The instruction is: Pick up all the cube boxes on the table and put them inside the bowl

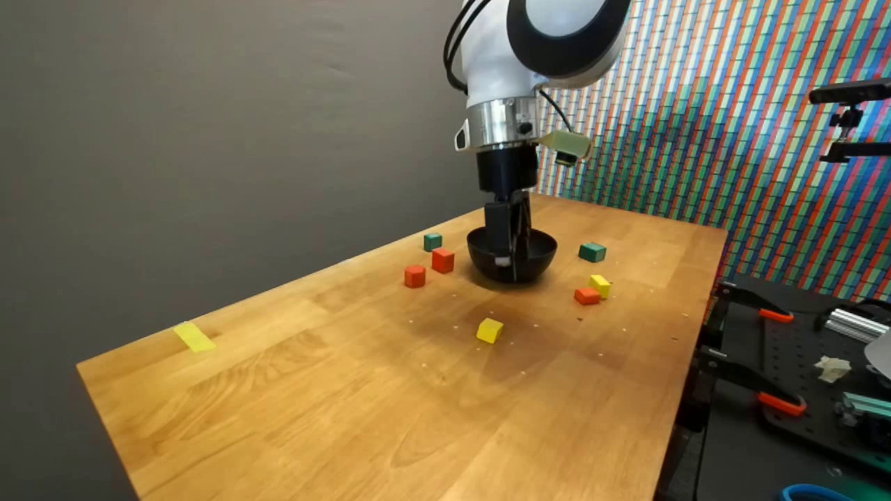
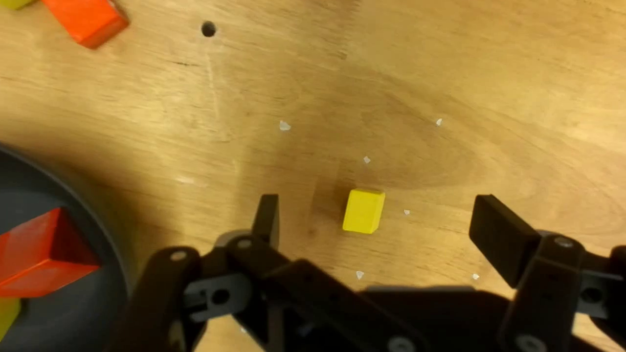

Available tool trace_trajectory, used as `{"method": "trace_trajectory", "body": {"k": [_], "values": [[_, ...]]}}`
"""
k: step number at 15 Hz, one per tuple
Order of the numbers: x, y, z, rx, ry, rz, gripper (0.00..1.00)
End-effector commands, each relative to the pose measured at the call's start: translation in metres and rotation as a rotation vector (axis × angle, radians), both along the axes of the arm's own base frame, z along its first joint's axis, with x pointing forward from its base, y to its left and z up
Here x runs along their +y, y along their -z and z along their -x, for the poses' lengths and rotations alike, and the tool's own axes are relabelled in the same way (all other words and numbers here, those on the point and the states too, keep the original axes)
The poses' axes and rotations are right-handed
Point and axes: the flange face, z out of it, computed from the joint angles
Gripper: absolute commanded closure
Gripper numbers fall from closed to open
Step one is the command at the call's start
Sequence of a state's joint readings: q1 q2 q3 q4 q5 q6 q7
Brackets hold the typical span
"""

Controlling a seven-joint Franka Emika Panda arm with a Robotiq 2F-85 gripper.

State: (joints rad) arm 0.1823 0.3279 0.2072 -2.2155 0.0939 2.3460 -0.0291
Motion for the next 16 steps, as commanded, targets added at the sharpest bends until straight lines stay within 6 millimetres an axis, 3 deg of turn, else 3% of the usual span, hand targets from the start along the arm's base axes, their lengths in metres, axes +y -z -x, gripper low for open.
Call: {"method": "trace_trajectory", "body": {"k": [1,4,5,6,9,14,16], "values": [[0.018,0.041,-0.021,-0.001,0.076,-0.055,0.0],[0.026,0.07,-0.027,-0.005,0.11,-0.063,0.0],[0.028,0.077,-0.029,-0.007,0.121,-0.064,0.07],[0.029,0.082,-0.029,-0.007,0.129,-0.063,0.26],[0.029,0.089,-0.029,-0.012,0.157,-0.051,0.49],[0.032,0.068,-0.028,-0.052,0.172,-0.041,0.88],[0.031,0.061,-0.028,-0.071,0.182,-0.031,0.99]]}}
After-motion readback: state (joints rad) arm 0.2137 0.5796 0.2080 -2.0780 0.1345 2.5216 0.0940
